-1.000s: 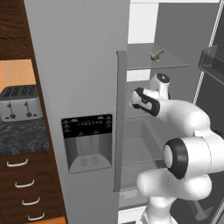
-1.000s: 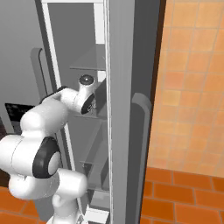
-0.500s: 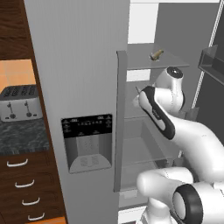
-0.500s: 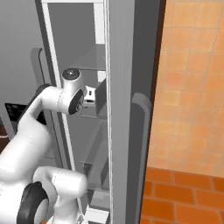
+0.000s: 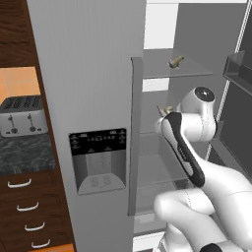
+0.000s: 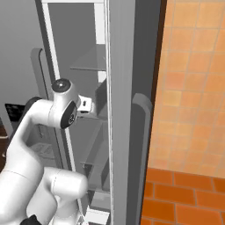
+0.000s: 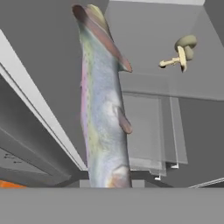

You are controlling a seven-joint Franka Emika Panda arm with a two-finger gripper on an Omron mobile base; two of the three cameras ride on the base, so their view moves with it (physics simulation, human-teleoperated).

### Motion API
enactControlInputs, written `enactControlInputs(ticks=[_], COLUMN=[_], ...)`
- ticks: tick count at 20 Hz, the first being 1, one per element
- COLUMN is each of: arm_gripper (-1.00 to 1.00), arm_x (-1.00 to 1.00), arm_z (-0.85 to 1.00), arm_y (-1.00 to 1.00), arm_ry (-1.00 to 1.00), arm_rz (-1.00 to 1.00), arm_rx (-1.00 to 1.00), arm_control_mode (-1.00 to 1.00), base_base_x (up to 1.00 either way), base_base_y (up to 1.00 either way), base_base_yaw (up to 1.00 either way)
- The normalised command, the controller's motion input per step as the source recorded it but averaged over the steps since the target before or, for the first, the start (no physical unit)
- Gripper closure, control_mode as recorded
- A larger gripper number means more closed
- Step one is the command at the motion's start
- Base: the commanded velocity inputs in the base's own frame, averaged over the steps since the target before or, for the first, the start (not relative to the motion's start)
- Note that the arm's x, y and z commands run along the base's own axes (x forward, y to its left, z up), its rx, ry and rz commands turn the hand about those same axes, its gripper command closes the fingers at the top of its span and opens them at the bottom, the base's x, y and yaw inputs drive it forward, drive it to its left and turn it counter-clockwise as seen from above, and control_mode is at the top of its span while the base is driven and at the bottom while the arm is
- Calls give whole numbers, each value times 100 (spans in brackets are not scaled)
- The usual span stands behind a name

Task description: Place one mushroom and one fish in each tupperware on the nearby counter, to pack two identical lunches.

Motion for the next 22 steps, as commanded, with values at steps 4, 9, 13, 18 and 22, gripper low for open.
enactControlInputs(ticks=[4,9,13,18,22], arm_gripper=[100,100,100,100,100], arm_x=[-35,0,0,0,0], arm_z=[0,0,0,0,0], arm_y=[0,0,0,0,0], arm_ry=[-2,0,0,0,0], arm_rz=[0,0,0,0,0], arm_rx=[0,0,0,0,0], arm_control_mode=[100,100,100,100,100], base_base_x=[-25,-97,-69,-33,0], base_base_y=[0,57,100,100,100], base_base_yaw=[0,0,1,4,3])
